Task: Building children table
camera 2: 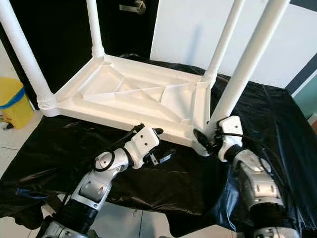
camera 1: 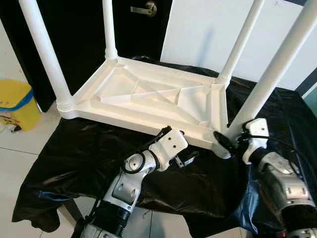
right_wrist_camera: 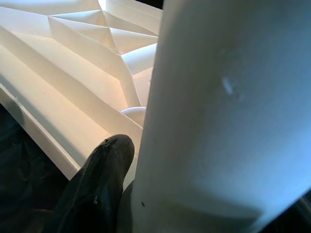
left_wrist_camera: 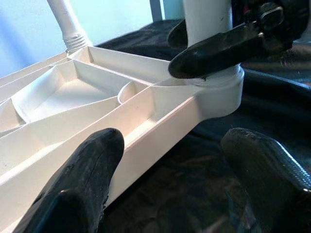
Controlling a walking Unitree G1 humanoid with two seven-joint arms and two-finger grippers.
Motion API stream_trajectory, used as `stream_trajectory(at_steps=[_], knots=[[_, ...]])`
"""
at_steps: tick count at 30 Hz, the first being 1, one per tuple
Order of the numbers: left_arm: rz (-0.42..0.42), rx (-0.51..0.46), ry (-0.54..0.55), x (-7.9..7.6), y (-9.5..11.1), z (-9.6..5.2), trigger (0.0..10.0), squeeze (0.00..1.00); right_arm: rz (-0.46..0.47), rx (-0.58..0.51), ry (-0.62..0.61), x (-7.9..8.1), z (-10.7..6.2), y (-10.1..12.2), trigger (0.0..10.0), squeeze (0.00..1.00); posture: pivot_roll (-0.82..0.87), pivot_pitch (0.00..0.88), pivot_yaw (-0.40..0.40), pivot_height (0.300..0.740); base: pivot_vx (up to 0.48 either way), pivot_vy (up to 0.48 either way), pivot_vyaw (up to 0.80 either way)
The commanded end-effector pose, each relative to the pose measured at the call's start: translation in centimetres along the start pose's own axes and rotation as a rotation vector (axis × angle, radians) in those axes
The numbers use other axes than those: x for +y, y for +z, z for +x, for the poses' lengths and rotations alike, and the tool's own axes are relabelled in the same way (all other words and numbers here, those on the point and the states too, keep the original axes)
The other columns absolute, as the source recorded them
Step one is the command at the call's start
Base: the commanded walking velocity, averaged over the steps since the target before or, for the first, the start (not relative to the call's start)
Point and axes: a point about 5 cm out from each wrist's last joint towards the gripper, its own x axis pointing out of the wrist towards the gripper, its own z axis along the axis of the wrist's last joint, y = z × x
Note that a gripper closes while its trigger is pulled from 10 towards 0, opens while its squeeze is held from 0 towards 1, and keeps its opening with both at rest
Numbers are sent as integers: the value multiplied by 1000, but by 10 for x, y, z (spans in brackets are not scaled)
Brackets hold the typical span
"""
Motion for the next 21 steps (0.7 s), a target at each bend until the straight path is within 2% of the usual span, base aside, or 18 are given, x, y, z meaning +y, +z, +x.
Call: stream_trajectory(at_steps=[1,6,19,21], knots=[[13,-5,113,1,3,2,10000,0,-60,-36,3,-4,4,12,10000,0,-84,5,-170,740,0,0,0],[14,-13,75,-1,7,4,10000,0,-44,-52,-17,-2,11,11,10000,0,-76,13,-139,740,0,0,0],[27,-9,37,-4,8,2,10000,0,-36,-64,-50,3,11,4,10000,0,-91,27,-106,740,0,0,0],[24,-9,24,-6,8,0,10000,0,-17,-63,-77,7,9,-1,10000,0,-114,58,-68,740,0,0,0]])
